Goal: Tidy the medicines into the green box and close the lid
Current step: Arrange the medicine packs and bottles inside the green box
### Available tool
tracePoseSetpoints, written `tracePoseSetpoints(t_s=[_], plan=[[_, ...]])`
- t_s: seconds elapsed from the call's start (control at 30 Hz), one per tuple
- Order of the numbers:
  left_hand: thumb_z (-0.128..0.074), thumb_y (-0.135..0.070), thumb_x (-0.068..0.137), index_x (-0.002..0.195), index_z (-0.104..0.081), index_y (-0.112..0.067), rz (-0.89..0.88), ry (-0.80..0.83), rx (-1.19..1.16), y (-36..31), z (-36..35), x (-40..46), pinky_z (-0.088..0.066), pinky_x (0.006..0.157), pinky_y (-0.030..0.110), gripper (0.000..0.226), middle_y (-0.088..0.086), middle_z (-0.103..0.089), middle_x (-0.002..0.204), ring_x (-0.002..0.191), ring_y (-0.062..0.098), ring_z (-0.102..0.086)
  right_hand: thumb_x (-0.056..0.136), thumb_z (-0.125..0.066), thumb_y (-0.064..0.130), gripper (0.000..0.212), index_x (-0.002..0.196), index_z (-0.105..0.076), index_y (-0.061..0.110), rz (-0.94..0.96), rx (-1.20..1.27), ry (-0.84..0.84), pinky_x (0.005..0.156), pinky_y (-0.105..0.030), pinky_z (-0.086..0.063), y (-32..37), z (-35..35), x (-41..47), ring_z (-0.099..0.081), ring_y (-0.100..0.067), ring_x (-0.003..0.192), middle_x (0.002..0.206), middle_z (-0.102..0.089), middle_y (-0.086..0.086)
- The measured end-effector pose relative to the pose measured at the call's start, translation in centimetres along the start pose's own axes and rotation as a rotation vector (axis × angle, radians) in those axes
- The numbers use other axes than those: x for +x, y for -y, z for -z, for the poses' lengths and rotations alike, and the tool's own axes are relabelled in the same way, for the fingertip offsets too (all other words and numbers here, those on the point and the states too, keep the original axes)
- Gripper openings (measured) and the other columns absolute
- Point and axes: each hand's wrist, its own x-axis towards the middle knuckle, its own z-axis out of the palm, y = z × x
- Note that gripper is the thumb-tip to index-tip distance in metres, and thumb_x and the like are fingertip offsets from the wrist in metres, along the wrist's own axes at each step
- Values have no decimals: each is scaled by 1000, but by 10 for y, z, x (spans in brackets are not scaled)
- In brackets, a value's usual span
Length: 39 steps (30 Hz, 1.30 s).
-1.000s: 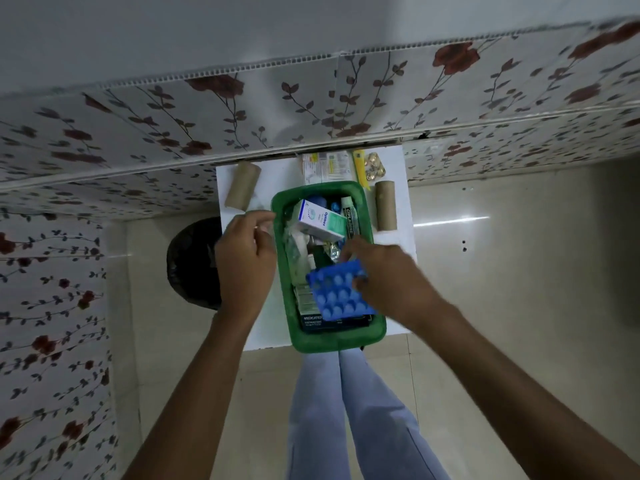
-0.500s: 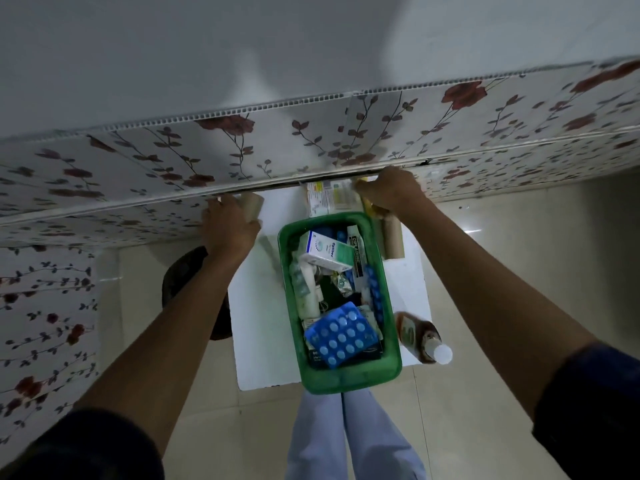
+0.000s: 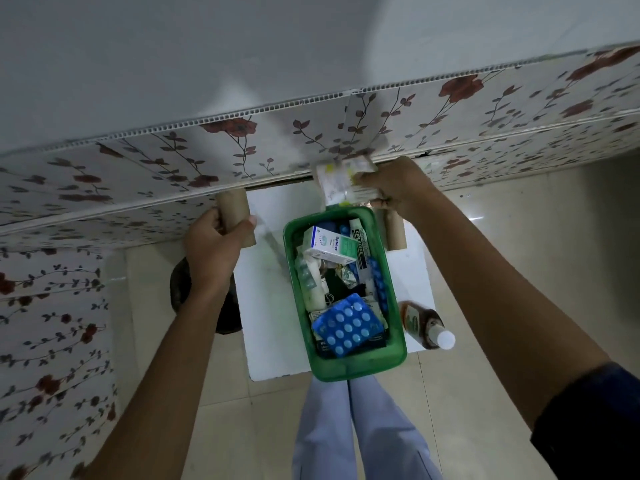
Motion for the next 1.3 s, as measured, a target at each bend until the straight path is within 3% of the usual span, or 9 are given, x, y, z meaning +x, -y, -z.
tracePoseSetpoints(t_s=[0.17,0.27,0.4,0.63,0.77,0.87,1.0,1.17,1.3], plan=[[-75,-31,70,80,-64,-27,31,-11,-114,2,8,-25,-53,78,39,15,0,-68,86,80,16,-62,78,-69,10,16,90,-59,12,178,-136,161,78,-37,-55,-11,24,-73,-63,-29,93,99,-66,-9],[-74,-28,71,87,-66,-22,39,-31,-152,2,9,-36,-54,78,37,18,-6,-68,86,81,13,-64,78,-68,11,30,105,-58,20,312,-730,279,74,-26,-49,-25,17,-107,-57,-20,90,101,-63,-3],[-73,-25,74,94,-65,-17,30,-10,-152,2,5,-48,-53,75,32,23,-6,-68,88,81,13,-64,82,-56,3,35,114,-57,19,495,-1171,297,79,-41,-56,-68,-16,-122,-65,-28,90,105,-68,-10],[-72,-31,71,107,-65,-15,-29,101,-128,-3,1,-65,-52,70,27,40,6,-70,101,88,18,-67,79,-60,4,32,109,-51,12,604,-1216,197,74,-40,-55,-115,-32,-108,-63,-32,89,96,-68,-12],[-75,-30,71,99,-64,-23,-62,158,-51,-9,-7,-74,-52,64,19,31,1,-70,96,80,12,-66,57,-72,4,26,78,-62,14,772,-1428,74,64,-34,-50,-129,-40,-107,-58,-28,78,77,-69,-6],[-73,-36,67,99,-65,-24,-108,194,23,-13,-16,-78,-56,71,33,36,3,-70,97,84,13,-66,57,-74,-2,27,79,-61,8,692,-1353,97,50,-35,-54,-130,-46,-105,-60,-31,73,83,-64,-14],[-73,-38,64,96,-65,-20,-153,231,99,-17,-28,-82,-56,73,39,37,7,-69,93,81,15,-64,82,-54,1,21,101,-62,6,663,-1158,145,71,-37,-54,-115,-34,-104,-61,-31,94,103,-64,-14],[-74,-43,63,99,-65,-19,-182,353,169,-23,-46,-96,-56,69,39,44,6,-70,89,79,18,-66,95,-44,28,28,107,-64,12,358,-310,64,75,-34,-55,-72,-6,-123,-65,-23,79,87,-72,-10],[-74,-40,65,110,-60,-17,-234,590,291,-28,-56,-99,-53,75,34,53,5,-63,98,89,20,-62,90,-52,36,34,116,-57,15,363,-472,6,53,-11,-40,-62,-7,-119,-55,-13,67,77,-61,-1]])
